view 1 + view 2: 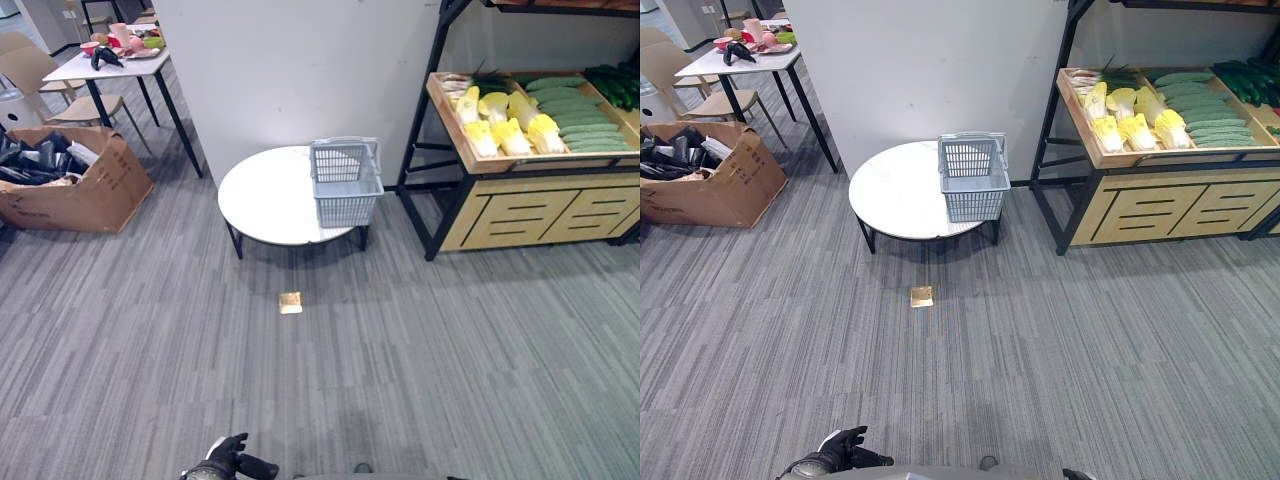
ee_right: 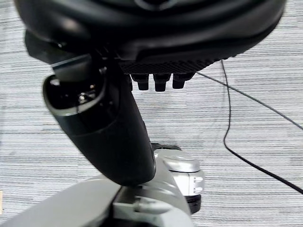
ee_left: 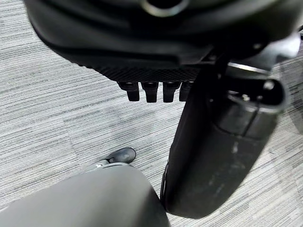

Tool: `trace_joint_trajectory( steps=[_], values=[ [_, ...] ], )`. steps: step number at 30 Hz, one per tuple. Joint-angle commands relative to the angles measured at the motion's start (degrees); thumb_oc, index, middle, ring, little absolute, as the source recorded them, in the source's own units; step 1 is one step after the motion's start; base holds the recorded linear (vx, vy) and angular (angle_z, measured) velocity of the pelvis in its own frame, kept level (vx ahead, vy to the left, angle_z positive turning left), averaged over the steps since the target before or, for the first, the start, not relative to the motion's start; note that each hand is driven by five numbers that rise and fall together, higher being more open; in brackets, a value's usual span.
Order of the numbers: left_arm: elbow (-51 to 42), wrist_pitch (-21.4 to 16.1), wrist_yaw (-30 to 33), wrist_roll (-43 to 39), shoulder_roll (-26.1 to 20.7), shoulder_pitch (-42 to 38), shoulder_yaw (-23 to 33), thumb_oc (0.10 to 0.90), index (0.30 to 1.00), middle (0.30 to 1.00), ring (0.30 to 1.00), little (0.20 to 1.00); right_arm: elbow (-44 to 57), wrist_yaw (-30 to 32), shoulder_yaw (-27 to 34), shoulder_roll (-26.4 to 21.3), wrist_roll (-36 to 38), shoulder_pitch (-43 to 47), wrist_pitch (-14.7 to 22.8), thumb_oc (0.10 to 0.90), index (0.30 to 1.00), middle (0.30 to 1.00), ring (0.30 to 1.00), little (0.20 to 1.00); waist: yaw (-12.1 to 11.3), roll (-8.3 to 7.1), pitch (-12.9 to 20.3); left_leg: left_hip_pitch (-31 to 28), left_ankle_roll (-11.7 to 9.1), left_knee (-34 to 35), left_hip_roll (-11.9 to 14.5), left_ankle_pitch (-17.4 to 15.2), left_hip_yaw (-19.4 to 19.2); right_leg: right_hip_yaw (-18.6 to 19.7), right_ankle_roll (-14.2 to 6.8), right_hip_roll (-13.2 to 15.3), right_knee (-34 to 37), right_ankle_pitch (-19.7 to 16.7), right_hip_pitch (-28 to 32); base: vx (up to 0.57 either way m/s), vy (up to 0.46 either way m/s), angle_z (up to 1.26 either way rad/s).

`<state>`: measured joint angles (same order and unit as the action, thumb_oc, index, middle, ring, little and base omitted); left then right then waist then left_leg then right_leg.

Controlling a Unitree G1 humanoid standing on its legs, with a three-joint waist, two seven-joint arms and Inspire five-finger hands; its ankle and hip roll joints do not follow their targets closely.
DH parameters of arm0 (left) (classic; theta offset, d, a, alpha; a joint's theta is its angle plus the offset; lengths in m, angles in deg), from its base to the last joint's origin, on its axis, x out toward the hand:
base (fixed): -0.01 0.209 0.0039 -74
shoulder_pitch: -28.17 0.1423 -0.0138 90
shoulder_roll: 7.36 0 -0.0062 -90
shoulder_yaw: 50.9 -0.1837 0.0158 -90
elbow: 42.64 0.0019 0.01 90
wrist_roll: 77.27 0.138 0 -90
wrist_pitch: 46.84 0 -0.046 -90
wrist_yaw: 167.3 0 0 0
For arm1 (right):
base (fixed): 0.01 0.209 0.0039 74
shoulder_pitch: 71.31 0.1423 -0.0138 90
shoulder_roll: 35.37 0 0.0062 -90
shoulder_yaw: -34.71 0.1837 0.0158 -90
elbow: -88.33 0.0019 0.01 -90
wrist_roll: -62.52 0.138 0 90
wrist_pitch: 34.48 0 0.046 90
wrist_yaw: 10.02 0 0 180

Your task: Get the vegetables into the basket

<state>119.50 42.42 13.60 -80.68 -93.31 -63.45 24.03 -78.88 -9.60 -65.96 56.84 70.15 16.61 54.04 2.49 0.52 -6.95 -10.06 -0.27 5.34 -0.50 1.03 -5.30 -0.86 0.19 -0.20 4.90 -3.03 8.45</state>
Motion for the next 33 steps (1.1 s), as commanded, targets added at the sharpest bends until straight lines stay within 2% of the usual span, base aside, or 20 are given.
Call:
trace_joint_trajectory(
  steps=[1, 9, 17, 22, 28, 30, 31, 33],
  values=[
    [3.7, 0.3, -0.5, 0.1, 0.0, -0.5, -1.5, 0.9, 1.0, 1.0, 1.0, 1.0, -2.0, -0.2, -2.8, 0.0, -0.8, 3.1, 0.2, 0.9, 1.0, 1.0, 1.0, 1.0, -0.2, -1.12, -1.4, 1.3, -3.7, -0.3, 1.3, -0.6, -2.0, 1.8, -8.6, 5.6, -0.1, -0.8, 0.0, 0.0, 0.039, 0.03],
    [3.7, 0.3, -0.5, -0.4, 0.0, -0.6, -1.3, 0.9, 1.0, 1.0, 1.0, 1.0, -1.9, -0.3, -2.8, 0.1, -0.9, 3.3, 0.2, 0.9, 1.0, 1.0, 1.0, 1.0, -0.3, -1.33, -1.9, 1.5, -3.6, -0.3, 1.1, -0.8, -2.6, 1.6, -8.9, 6.1, -0.3, -0.8, -0.4, 0.0, 0.027, 0.01],
    [3.3, 0.2, -0.4, -1.6, -0.7, -1.5, -0.6, 0.9, 1.0, 1.0, 1.0, 1.0, -1.3, 0.0, -3.1, 0.2, -0.3, 4.5, 0.4, 0.9, 1.0, 1.0, 1.0, 1.0, -0.6, -1.93, -3.1, 2.4, -2.7, -0.3, 0.8, -1.1, -3.1, 3.2, -9.2, 5.7, -3.0, -0.8, -3.3, -0.02, 0.031, -0.03],
    [2.9, 0.2, -0.1, -2.5, -1.6, -2.6, -0.2, 0.9, 1.0, 1.0, 1.0, 1.0, -1.0, 0.0, -2.3, 0.2, 1.7, 5.6, 0.7, 0.9, 1.0, 1.0, 1.0, 1.0, -0.8, -2.38, -4.2, 3.0, -1.2, -0.3, 0.5, -1.2, -2.6, 4.3, -9.4, 5.3, -9.9, 1.1, -7.3, 0.0, 0.083, -0.08],
    [1.8, 0.0, -0.5, -2.7, -2.1, -3.9, -0.9, 0.9, 1.0, 1.0, 1.0, 1.0, -1.3, 0.0, -1.8, -0.4, 2.3, 5.8, 0.6, 0.9, 1.0, 1.0, 1.0, 1.0, -0.6, -2.88, -5.6, 3.1, -0.1, -0.7, 0.1, -1.6, -2.1, 3.9, -10.0, 5.6, -15.7, 1.1, -10.3, 0.02, 0.082, 0.02],
    [1.3, -0.1, -0.6, -2.7, -2.6, -4.1, -1.1, 0.9, 1.0, 1.0, 1.0, 1.0, -1.4, -0.2, -1.6, -0.8, 2.1, 5.4, 0.5, 0.9, 1.0, 1.0, 1.0, 1.0, -0.5, -3.14, -6.7, 3.1, 0.6, -1.3, -0.2, -2.0, -1.9, 3.6, -10.5, 6.3, -21.7, -2.3, -13.3, 0.01, 0.079, 0.2],
    [1.0, 0.0, -0.7, -2.8, -2.6, -4.3, -1.3, 0.9, 1.0, 1.0, 1.0, 1.0, -1.6, -0.3, -1.5, -1.2, 2.0, 5.1, 0.5, 0.9, 1.0, 1.0, 1.0, 1.0, -0.5, -2.87, -7.7, 3.0, 1.2, -1.9, -0.3, -2.5, -1.3, 3.8, -10.4, 6.3, -27.4, -5.4, -16.2, 0.02, 0.085, 0.15],
    [0.8, 0.1, -0.9, -2.7, -2.6, -4.3, -1.6, 0.9, 1.0, 1.0, 1.0, 1.0, -1.6, -0.2, -1.3, -1.3, 2.2, 4.6, 0.6, 0.9, 1.0, 1.0, 1.0, 1.0, -0.1, -2.33, -8.4, 2.7, 1.4, -2.2, 0.1, -3.0, 0.0, 3.4, -10.0, 5.8, -30.5, -6.2, -18.8, 0.09, 0.086, 0.06]
  ],
)
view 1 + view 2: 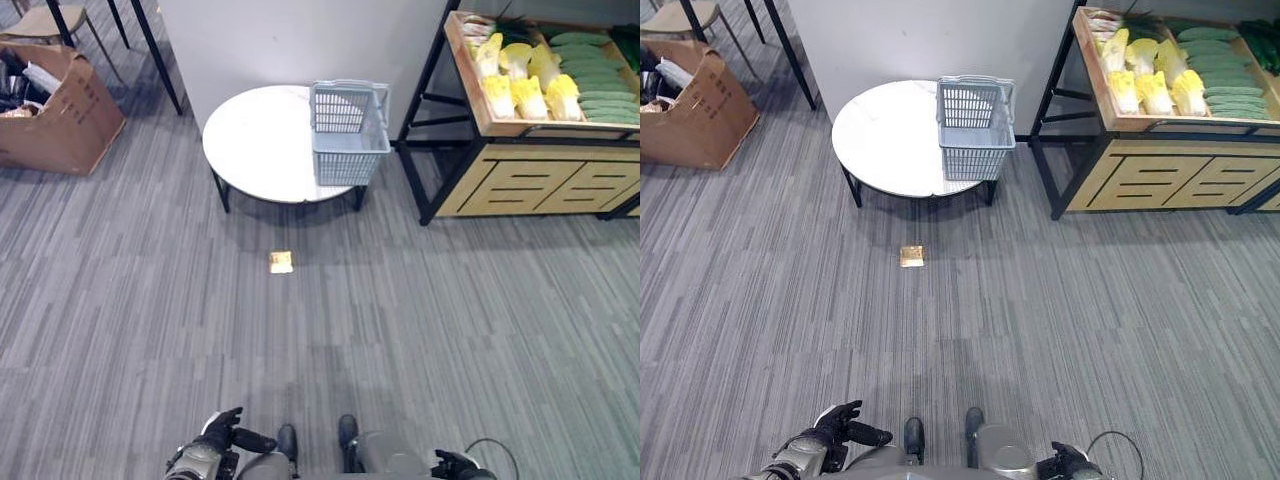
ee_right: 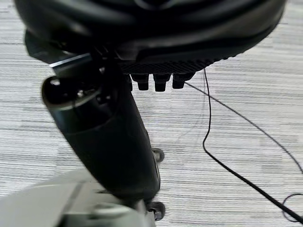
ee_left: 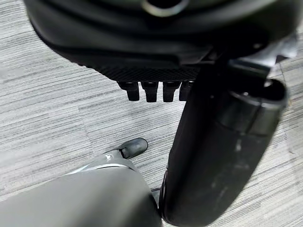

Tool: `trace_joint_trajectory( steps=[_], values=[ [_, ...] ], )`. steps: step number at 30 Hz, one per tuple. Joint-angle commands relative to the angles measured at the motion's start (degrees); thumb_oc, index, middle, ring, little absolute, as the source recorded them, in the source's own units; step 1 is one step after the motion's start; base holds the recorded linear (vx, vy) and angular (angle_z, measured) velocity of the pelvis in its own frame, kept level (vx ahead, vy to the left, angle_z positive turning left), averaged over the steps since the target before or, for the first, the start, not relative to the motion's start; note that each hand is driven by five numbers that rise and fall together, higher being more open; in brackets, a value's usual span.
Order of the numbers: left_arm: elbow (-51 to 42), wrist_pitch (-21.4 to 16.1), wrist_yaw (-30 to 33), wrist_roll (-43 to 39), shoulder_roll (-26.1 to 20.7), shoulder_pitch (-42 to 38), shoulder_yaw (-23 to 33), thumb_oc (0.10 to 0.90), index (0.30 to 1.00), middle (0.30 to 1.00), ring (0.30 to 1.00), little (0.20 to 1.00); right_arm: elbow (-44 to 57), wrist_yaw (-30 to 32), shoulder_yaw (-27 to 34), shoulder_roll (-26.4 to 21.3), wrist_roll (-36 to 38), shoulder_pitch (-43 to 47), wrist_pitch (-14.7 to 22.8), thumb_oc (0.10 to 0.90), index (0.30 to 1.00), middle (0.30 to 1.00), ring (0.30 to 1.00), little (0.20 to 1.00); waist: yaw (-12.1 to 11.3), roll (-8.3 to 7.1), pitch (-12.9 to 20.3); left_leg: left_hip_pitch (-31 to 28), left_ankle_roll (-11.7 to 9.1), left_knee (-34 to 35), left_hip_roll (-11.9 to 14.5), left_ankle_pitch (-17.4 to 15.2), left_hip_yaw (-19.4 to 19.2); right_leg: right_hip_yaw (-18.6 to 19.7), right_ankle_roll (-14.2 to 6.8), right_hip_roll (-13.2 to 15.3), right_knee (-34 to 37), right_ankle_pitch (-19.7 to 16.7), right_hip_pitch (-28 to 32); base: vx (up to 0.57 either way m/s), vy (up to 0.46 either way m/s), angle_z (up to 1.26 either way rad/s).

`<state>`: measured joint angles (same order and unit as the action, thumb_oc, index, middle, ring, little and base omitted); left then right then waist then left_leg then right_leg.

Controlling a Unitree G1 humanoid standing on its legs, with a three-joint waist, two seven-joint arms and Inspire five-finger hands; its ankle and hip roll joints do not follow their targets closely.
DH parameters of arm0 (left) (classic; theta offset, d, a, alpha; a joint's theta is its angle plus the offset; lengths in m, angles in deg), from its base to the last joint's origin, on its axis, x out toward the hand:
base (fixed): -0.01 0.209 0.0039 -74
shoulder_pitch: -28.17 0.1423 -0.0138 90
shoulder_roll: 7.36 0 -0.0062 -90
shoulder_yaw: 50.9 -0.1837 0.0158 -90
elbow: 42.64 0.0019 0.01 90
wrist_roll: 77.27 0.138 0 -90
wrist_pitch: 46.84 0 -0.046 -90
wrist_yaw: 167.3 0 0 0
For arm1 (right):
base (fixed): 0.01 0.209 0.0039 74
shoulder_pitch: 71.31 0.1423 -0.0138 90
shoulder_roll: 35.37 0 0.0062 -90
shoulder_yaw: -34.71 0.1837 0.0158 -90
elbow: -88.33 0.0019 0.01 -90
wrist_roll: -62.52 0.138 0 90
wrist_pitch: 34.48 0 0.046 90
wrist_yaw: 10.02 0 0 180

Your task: Get the vegetables into the basket

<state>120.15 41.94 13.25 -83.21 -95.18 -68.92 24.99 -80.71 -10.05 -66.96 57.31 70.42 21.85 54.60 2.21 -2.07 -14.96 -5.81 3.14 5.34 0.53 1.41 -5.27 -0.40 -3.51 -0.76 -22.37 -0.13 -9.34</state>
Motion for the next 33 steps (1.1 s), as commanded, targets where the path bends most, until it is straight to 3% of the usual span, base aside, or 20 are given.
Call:
trace_joint_trajectory(
  steps=[1, 4, 8, 10, 11, 13, 17, 19, 22, 29, 31, 33],
  values=[
    [-0.1, 0.5, -0.5, -0.1, -0.8, 1.1, -2.7, 0.9, 1.0, 1.0, 1.0, 1.0, 0.2, 0.1, -0.2, -1.9, 2.0, -0.9, 0.0, 0.9, 1.0, 1.0, 1.0, 1.0, 0.5, 0.52, -0.6, -2.1, -2.0, -1.9, -0.9, -3.6, 0.7, 3.1, -6.1, 5.9, -3.7, -9.2, -2.9, 0.09, 0.051, 0.19],
    [0.1, 0.4, -0.6, 0.1, -0.9, 0.8, -3.1, 0.9, 1.0, 1.0, 1.0, 1.0, -0.1, 0.1, -0.3, -2.0, 2.1, -1.4, 0.0, 0.9, 1.0, 1.0, 1.0, 1.0, 2.1, 0.6, -1.3, -5.3, -2.4, -0.6, -1.1, -5.3, 3.2, 2.5, -5.5, 4.9, 0.9, -8.6, -7.1, 0.22, 0.002, 0.28],
    [0.9, 0.1, -0.3, 0.4, -0.8, 0.1, -3.3, 0.9, 1.0, 1.0, 1.0, 1.0, -0.3, -0.1, 0.1, -1.9, 1.8, -2.1, -0.1, 0.9, 1.0, 1.0, 1.0, 1.0, 5.6, -0.02, -1.8, -10.3, -3.4, -0.3, -1.8, -8.9, 8.1, 4.4, -7.5, 4.6, 14.8, -14.2, -12.7, 0.29, -0.055, 0.35],
    [1.2, -0.1, -0.3, 0.5, -0.7, 0.1, -3.3, 0.9, 1.0, 1.0, 1.0, 1.0, -0.3, -0.2, 0.3, -1.8, 1.5, -2.7, -0.2, 0.9, 1.0, 1.0, 1.0, 1.0, 6.6, 0.52, -1.9, -11.7, -3.6, -0.3, -1.0, -10.0, 9.2, 4.2, -8.0, 4.3, 17.8, -15.1, -13.4, 0.31, -0.064, 0.65],
    [1.2, -0.2, -0.5, 0.6, -0.5, 0.5, -3.3, 0.9, 1.0, 1.0, 1.0, 1.0, -0.5, -0.3, 0.7, -1.7, 0.8, -3.7, -0.3, 0.9, 1.0, 1.0, 1.0, 1.0, 7.5, 0.69, -1.4, -13.5, -3.9, -0.3, -0.8, -11.1, 10.7, 2.3, -8.2, 5.3, 21.8, -16.1, -14.4, 0.44, -0.101, 0.7],
    [1.0, -0.3, -0.8, 1.0, -0.4, 1.1, -3.4, 0.9, 1.0, 1.0, 1.0, 1.0, -0.3, -0.3, 1.1, -2.0, 0.1, -4.1, -0.3, 0.9, 1.0, 1.0, 1.0, 1.0, 8.1, 0.92, -0.6, -15.3, -4.1, -0.3, -0.8, -12.3, 11.8, -1.6, -8.2, 5.6, 23.3, -16.8, -13.9, 0.31, -0.077, 0.83],
    [1.2, -0.5, -1.0, 1.7, 0.3, 2.0, -3.8, 0.9, 1.0, 1.0, 1.0, 1.0, -0.2, -0.4, 1.3, -2.5, 0.3, -5.4, 0.3, 0.9, 1.0, 1.0, 1.0, 1.0, 9.1, 1.9, 2.3, -16.6, -5.5, -0.3, 1.5, -11.9, 11.6, -0.8, -7.1, 5.0, 23.0, -18.6, -11.9, 0.29, -0.132, 0.37],
    [0.9, -0.5, -0.9, 1.5, 0.6, 1.7, -3.9, 0.9, 1.0, 1.0, 1.0, 1.0, -0.1, -0.3, 1.0, -2.9, 0.2, -4.8, 0.3, 0.9, 1.0, 1.0, 1.0, 1.0, 9.1, 2.96, 2.7, -17.1, -6.6, -0.3, 3.3, -9.7, 11.3, -2.4, -6.2, 4.7, 21.0, -18.1, -12.1, 0.23, -0.157, 0.25],
    [0.7, -0.2, -0.8, 0.7, 0.8, 2.0, -3.7, 0.9, 1.0, 1.0, 1.0, 1.0, 0.1, -0.1, 0.8, -3.3, 0.1, -4.5, 0.5, 0.9, 1.0, 1.0, 1.0, 1.0, 9.4, 4.68, 3.7, -17.0, -9.3, -3.7, 6.5, -2.3, 11.1, -4.6, -4.3, 3.4, 18.3, -15.4, -11.2, 0.23, -0.164, -0.07],
    [0.6, -0.2, -0.5, -0.7, 0.7, 1.7, -3.2, 0.9, 1.0, 1.0, 1.0, 1.0, 1.7, 0.2, 0.5, -4.4, 1.5, -2.0, 0.9, 0.9, 1.0, 1.0, 1.0, 1.0, 9.8, 5.44, 4.8, -14.7, -13.6, -13.3, 9.2, 11.4, 9.3, -5.5, -1.3, 0.7, 19.1, -10.3, -4.6, 0.24, -0.153, 0.03],
    [0.2, -0.3, -0.2, -0.6, 0.6, 1.7, -3.3, 0.9, 1.0, 1.0, 1.0, 1.0, 2.5, 0.5, 0.3, -4.6, 2.0, -1.4, 1.2, 0.9, 1.0, 1.0, 1.0, 1.0, 9.6, 5.05, 5.0, -13.4, -14.2, -17.0, 10.0, 15.4, 7.8, -5.3, -0.3, 0.7, 19.5, -9.2, -2.7, 0.22, -0.143, -0.11],
    [-0.3, -0.4, -0.2, -0.5, 0.2, 1.8, -3.5, 0.9, 1.0, 1.0, 1.0, 1.0, 2.9, 0.5, 0.2, -4.7, 2.5, -1.2, 1.2, 0.9, 1.0, 1.0, 1.0, 1.0, 9.1, 4.34, 5.0, -11.4, -13.5, -19.8, 10.0, 16.5, 6.6, -4.7, 0.4, 0.7, 19.8, -8.2, -0.9, 0.22, -0.125, -0.02]
  ],
)
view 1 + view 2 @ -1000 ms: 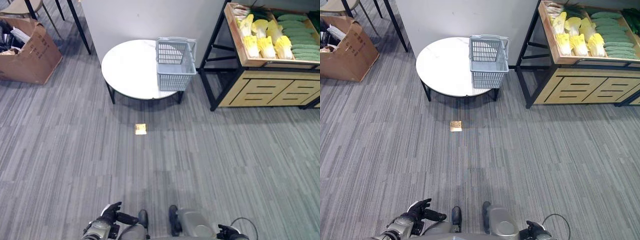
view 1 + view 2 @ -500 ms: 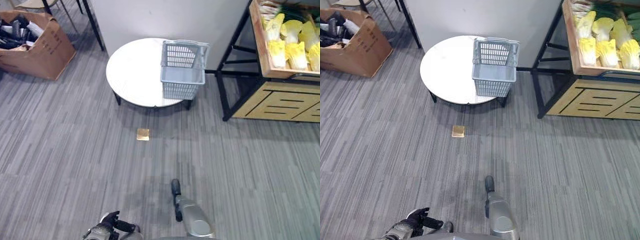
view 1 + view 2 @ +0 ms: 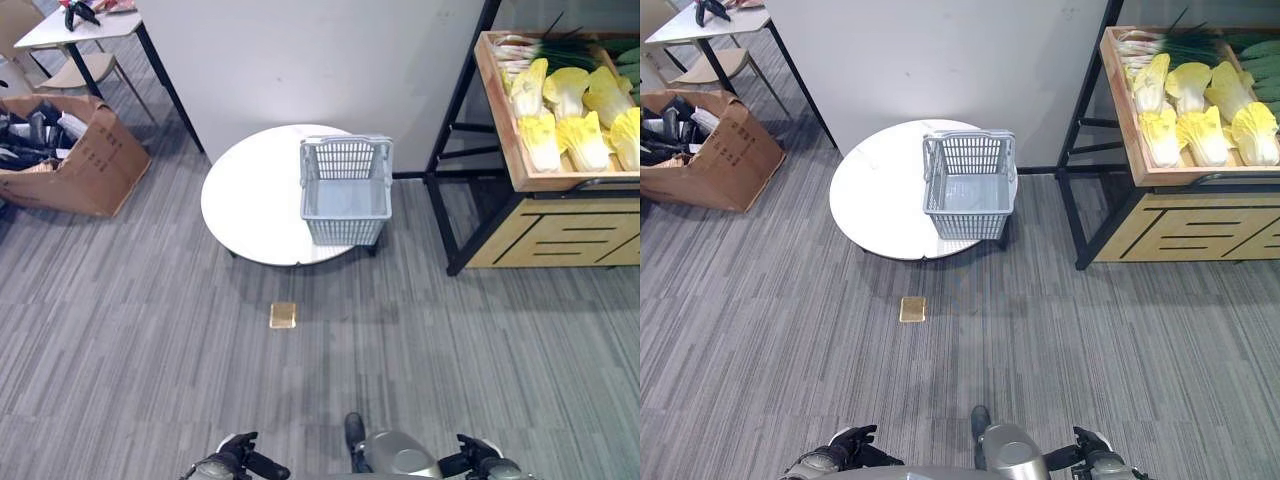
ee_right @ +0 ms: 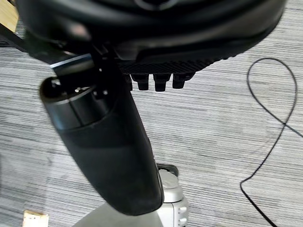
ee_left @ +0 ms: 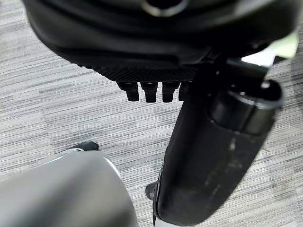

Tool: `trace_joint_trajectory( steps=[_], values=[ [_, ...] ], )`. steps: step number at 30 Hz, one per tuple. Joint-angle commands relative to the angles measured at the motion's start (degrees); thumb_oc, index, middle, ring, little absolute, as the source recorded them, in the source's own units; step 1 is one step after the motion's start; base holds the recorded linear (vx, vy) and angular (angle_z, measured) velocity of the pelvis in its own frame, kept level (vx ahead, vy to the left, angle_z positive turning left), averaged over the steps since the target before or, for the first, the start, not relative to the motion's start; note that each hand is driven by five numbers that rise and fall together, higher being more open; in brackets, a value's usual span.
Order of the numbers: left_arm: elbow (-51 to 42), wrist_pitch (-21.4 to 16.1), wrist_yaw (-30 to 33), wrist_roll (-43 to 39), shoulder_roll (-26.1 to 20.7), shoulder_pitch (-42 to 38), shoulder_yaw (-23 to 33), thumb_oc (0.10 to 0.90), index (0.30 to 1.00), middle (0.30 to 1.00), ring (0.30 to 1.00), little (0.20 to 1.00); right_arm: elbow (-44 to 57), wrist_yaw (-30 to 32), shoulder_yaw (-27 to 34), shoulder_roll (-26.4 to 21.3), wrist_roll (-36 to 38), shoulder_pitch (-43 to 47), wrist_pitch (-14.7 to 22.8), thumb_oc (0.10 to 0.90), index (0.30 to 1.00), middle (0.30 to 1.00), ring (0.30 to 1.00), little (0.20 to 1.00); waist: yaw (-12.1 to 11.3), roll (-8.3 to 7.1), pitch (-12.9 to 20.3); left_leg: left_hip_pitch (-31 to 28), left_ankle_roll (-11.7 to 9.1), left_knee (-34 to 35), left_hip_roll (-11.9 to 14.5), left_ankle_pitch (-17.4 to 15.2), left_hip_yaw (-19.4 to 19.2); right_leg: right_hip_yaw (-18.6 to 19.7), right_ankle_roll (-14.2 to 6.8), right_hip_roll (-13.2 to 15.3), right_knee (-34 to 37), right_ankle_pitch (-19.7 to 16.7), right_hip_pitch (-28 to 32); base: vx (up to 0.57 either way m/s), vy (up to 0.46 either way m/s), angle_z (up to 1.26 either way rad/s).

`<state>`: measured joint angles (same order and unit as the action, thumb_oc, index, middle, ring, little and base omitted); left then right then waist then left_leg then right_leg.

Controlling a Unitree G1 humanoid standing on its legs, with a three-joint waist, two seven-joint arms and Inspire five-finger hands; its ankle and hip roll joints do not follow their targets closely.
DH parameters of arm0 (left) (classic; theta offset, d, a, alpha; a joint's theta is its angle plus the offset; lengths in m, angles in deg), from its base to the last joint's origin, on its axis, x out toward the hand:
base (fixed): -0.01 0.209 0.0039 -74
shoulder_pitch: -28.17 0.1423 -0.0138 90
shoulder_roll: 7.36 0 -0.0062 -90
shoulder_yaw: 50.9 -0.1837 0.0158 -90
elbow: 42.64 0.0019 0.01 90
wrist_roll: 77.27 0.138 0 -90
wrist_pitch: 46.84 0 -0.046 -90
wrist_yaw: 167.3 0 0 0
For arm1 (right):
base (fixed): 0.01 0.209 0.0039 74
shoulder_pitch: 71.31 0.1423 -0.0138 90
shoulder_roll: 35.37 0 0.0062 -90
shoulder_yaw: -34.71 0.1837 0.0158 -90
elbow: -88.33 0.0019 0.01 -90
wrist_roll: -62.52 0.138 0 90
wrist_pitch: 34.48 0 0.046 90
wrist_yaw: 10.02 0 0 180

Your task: Get the vegetables into the basket

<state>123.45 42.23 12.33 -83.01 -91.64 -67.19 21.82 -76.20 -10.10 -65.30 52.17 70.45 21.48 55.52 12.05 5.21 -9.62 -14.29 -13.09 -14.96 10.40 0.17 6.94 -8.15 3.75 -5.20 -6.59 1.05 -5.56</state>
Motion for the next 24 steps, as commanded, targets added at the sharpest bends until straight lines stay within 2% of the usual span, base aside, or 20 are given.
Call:
trace_joint_trajectory(
  steps=[1, 3, 4, 5, 6, 7, 8, 10, 12, 13, 15, 19, 24],
  values=[
    [-3.7, -0.7, 0.8, -0.4, -3.5, 0.0, -0.7, 0.9, 1.0, 1.0, 1.0, 1.0, -1.3, 0.7, -1.6, 0.3, 2.6, -0.7, 0.4, 0.9, 1.0, 1.0, 1.0, 1.0, -0.7, -3.2, -0.1, -2.7, 3.2, 0.3, 0.8, 18.1, -6.9, 3.4, -6.8, 5.0, 4.4, -8.9, -3.8, 0.22, -0.088, -0.02],
    [-3.9, -0.7, 0.7, -0.7, -3.4, 0.0, -0.8, 0.9, 1.0, 1.0, 1.0, 1.0, -1.1, 0.8, -1.6, 0.4, 2.9, -0.8, 0.4, 0.9, 1.0, 1.0, 1.0, 1.0, -0.9, -3.94, 0.1, 0.3, 4.5, 2.0, 2.9, 16.5, -12.2, 3.7, -7.2, 6.2, 5.6, -7.8, -1.4, 0.24, -0.048, -0.08],
    [-4.5, -1.0, 0.2, -1.6, -3.3, -0.2, -0.6, 0.9, 1.0, 1.0, 1.0, 1.0, -1.0, 1.0, -1.5, 0.2, 3.0, -0.9, 0.5, 0.9, 1.0, 1.0, 1.0, 1.0, -2.4, -4.32, -0.4, 2.9, 5.4, 3.7, 2.2, 12.6, -14.4, 4.4, -7.8, 6.6, 6.7, -7.3, 0.9, 0.31, -0.009, 0.14],
    [-5.1, -1.2, -0.1, -2.0, -3.1, -0.2, -0.8, 0.9, 1.0, 1.0, 1.0, 1.0, -1.0, 1.2, -1.6, 0.1, 2.9, -0.8, 0.5, 0.9, 1.0, 1.0, 1.0, 1.0, -3.4, -4.62, -0.7, 5.3, 5.8, 5.5, 0.9, 9.4, -14.7, 5.0, -8.4, 6.9, 7.9, -6.8, 3.1, 0.3, 0.0, 0.28],
    [-5.3, -1.2, -0.3, -2.0, -3.0, -0.3, -0.9, 0.9, 1.0, 1.0, 1.0, 1.0, -1.0, 1.2, -1.7, 0.0, 2.7, -0.7, 0.4, 0.9, 1.0, 1.0, 1.0, 1.0, -4.0, -5.03, -0.7, 7.8, 5.7, 7.1, -0.6, 7.9, -14.2, 5.8, -8.7, 7.3, 8.4, -6.7, 3.8, 0.19, 0.001, 0.13],
    [-5.4, -1.2, -0.3, -2.0, -3.0, -0.3, -1.0, 0.9, 1.0, 1.0, 1.0, 1.0, -1.0, 1.2, -1.7, 0.0, 2.7, -0.8, 0.4, 0.9, 1.0, 1.0, 1.0, 1.0, -4.1, -5.01, -0.8, 7.6, 5.8, 6.8, -0.6, 7.5, -14.3, 5.9, -8.8, 7.3, 8.5, -6.5, 4.1, 0.2, 0.01, -0.19],
    [-5.6, -1.4, -0.5, -1.5, -2.7, -0.4, -1.5, 0.9, 1.0, 1.0, 1.0, 1.0, -1.0, 1.1, -2.4, 0.0, 1.7, -1.0, 0.3, 0.9, 1.0, 1.0, 1.0, 1.0, -5.3, -5.34, -1.4, 12.7, 5.3, 9.8, -2.8, 6.6, -13.6, 7.0, -9.0, 7.6, 9.1, -5.9, 5.9, 0.21, 0.024, -0.28],
    [-5.7, -1.4, -0.6, -1.3, -2.5, -0.5, -2.0, 0.9, 1.0, 1.0, 1.0, 1.0, -1.1, 1.1, -2.9, -0.1, 0.8, -0.9, 0.3, 0.9, 1.0, 1.0, 1.0, 1.0, -6.3, -5.45, -2.1, 15.6, 5.4, 10.9, -4.4, 7.0, -12.7, 8.6, -8.8, 7.4, 9.3, -4.4, 8.5, 0.22, 0.024, -0.21],
    [-5.7, -1.5, -0.6, -1.4, -2.5, -0.5, -2.0, 0.9, 1.0, 1.0, 1.0, 1.0, -1.1, 1.1, -3.0, 0.1, 0.7, -0.9, 0.3, 0.9, 1.0, 1.0, 1.0, 1.0, -6.6, -5.46, -2.4, 15.1, 5.4, 11.2, -4.6, 7.1, -12.6, 9.3, -8.7, 7.1, 9.3, -4.1, 9.3, 0.17, 0.034, -0.36],
    [-5.8, -1.7, -0.7, -1.8, -2.2, 0.2, -1.9, 0.9, 1.0, 1.0, 1.0, 1.0, -1.6, 0.9, -3.6, 0.2, -0.1, -1.1, 0.2, 0.9, 1.0, 1.0, 1.0, 1.0, -7.9, -5.46, -2.0, 16.0, 6.1, 13.8, -7.1, 6.4, -8.7, 11.5, -8.4, 6.6, 9.6, -3.4, 10.5, 0.17, 0.041, -0.62],
    [-5.9, -1.6, -0.7, -1.8, -2.2, 0.3, -1.9, 0.9, 1.0, 1.0, 1.0, 1.0, -1.7, 0.9, -3.8, 0.3, -0.4, -1.1, 0.3, 0.9, 1.0, 1.0, 1.0, 1.0, -8.2, -5.44, -2.1, 15.7, 6.3, 14.6, -7.5, 6.4, -7.9, 12.2, -8.4, 6.5, 9.7, -3.0, 11.2, 0.2, 0.066, -0.85],
    [-4.1, -1.1, -0.7, -0.3, -2.2, 0.8, -2.2, 0.9, 1.0, 1.0, 1.0, 1.0, -2.8, 0.3, -4.4, 1.3, -1.4, -1.4, -0.3, 0.9, 1.0, 1.0, 1.0, 1.0, -8.0, -4.93, -0.7, 11.9, 7.5, 20.0, -8.4, 5.7, -8.6, 13.6, -8.8, 6.2, 10.0, -1.9, 12.2, 0.15, 0.105, -0.58],
    [-3.8, -1.2, -0.6, -0.5, -2.3, 1.1, -2.1, 0.9, 1.0, 1.0, 1.0, 1.0, -2.3, 0.2, -4.5, 2.1, -0.6, -1.0, -0.1, 0.9, 1.0, 1.0, 1.0, 1.0, -7.6, -5.06, -0.2, 10.8, 8.6, 20.0, -8.9, 3.8, -9.9, 14.7, -9.7, 7.1, 9.2, -1.2, 11.9, 0.07, 0.114, 0.01]
  ],
)
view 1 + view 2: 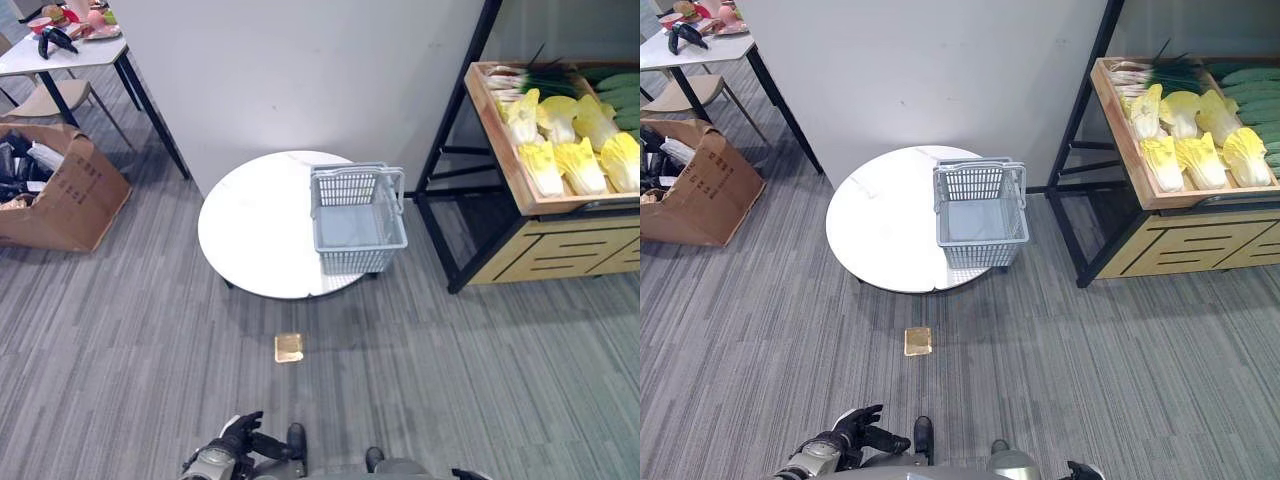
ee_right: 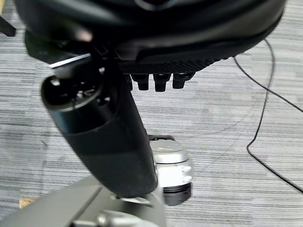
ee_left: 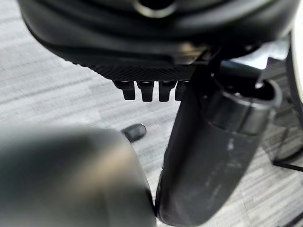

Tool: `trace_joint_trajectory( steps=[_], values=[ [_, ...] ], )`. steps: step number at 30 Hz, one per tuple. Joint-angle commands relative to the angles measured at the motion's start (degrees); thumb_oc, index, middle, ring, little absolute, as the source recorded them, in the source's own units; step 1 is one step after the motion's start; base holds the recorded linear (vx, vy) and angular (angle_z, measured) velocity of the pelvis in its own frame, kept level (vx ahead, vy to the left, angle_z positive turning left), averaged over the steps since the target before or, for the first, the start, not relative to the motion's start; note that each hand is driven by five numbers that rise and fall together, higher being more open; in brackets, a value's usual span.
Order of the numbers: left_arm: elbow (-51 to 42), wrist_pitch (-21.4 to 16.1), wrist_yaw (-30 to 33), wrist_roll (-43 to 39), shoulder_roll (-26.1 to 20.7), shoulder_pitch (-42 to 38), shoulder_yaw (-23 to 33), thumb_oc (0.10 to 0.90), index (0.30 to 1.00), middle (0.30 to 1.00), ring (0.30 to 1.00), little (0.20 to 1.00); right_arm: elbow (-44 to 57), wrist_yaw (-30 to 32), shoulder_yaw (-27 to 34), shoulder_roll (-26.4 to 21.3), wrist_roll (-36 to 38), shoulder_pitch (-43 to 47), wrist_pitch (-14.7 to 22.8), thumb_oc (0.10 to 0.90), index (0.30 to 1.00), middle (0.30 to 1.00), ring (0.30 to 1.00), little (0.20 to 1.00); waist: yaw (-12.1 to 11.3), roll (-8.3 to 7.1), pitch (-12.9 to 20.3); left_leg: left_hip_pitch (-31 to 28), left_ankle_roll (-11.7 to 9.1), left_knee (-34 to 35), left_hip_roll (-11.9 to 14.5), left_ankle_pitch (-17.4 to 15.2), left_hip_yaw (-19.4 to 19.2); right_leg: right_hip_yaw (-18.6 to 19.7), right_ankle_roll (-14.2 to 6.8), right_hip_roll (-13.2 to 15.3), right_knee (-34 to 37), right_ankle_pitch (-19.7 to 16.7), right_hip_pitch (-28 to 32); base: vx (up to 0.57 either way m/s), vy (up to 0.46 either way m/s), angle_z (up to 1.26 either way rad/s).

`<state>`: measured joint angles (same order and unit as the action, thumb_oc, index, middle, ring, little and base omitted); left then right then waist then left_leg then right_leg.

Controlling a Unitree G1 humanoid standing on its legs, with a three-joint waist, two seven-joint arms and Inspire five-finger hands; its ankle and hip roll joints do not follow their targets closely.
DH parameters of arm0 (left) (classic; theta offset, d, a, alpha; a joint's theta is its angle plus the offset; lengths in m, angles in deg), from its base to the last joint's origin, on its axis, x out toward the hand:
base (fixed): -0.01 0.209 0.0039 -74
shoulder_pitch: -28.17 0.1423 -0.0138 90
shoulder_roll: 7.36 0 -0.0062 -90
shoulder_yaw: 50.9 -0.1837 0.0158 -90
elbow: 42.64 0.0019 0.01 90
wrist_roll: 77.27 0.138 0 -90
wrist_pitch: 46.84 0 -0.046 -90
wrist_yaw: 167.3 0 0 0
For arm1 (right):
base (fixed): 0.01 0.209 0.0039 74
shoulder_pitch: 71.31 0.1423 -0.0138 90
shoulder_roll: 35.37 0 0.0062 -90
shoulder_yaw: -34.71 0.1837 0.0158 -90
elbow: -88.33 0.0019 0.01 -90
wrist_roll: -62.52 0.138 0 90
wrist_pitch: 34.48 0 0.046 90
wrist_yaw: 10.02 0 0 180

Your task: Get the vegetables into the basket

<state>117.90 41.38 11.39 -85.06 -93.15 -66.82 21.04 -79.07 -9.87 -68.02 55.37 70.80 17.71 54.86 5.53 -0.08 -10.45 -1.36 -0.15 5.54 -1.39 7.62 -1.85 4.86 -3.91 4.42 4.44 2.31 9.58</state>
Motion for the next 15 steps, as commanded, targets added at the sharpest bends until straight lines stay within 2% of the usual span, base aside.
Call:
trace_joint_trajectory(
  steps=[1, 11, 14, 15],
  values=[
    [1.8, -0.3, 0.3, 1.4, -0.8, 0.8, -1.2, 0.9, 1.0, 1.0, 1.0, 1.0, 0.6, 0.0, -1.8, -1.0, -1.0, 2.8, 0.6, 0.9, 1.0, 1.0, 1.0, 1.0, -1.2, 0.14, 0.7, -2.5, -4.0, -0.5, 2.8, -3.9, -1.4, 2.0, -2.2, -2.3, -1.9, -2.5, -3.1, 0.06, 0.087, -0.15],
    [1.4, -0.5, 0.4, 1.2, -1.4, 0.7, -0.7, 0.9, 1.0, 1.0, 1.0, 1.0, 1.0, -0.2, -2.2, -0.2, -1.0, 3.4, 0.7, 0.9, 1.0, 1.0, 1.0, 1.0, -1.9, -0.8, 1.0, -3.3, -2.2, -0.5, 1.9, -6.2, -3.5, 4.6, -4.0, -0.8, -3.3, -2.2, -3.9, 0.05, 0.086, -0.18],
    [1.4, -0.6, 0.3, 1.2, -1.8, 0.6, -0.4, 0.9, 1.0, 1.0, 1.0, 1.0, 0.6, -0.4, -2.0, 0.1, -1.1, 3.6, 0.6, 0.9, 1.0, 1.0, 1.0, 1.0, -2.0, -1.11, 0.9, -3.4, -1.7, -0.5, 1.6, -6.9, -4.1, 5.2, -4.7, -0.5, -5.8, -2.3, -5.4, 0.03, 0.087, -0.11],
    [1.3, -0.6, 0.3, 0.9, -2.2, 0.6, 0.1, 0.9, 1.0, 1.0, 1.0, 1.0, 0.4, -0.5, -1.7, 0.1, -0.7, 3.6, 0.5, 0.9, 1.0, 1.0, 1.0, 1.0, -2.1, -1.42, 0.5, -3.5, -1.4, -0.5, 1.6, -7.2, -4.7, 5.4, -5.6, -0.7, -8.6, -3.0, -7.1, 0.0, 0.059, -0.18]
  ],
)
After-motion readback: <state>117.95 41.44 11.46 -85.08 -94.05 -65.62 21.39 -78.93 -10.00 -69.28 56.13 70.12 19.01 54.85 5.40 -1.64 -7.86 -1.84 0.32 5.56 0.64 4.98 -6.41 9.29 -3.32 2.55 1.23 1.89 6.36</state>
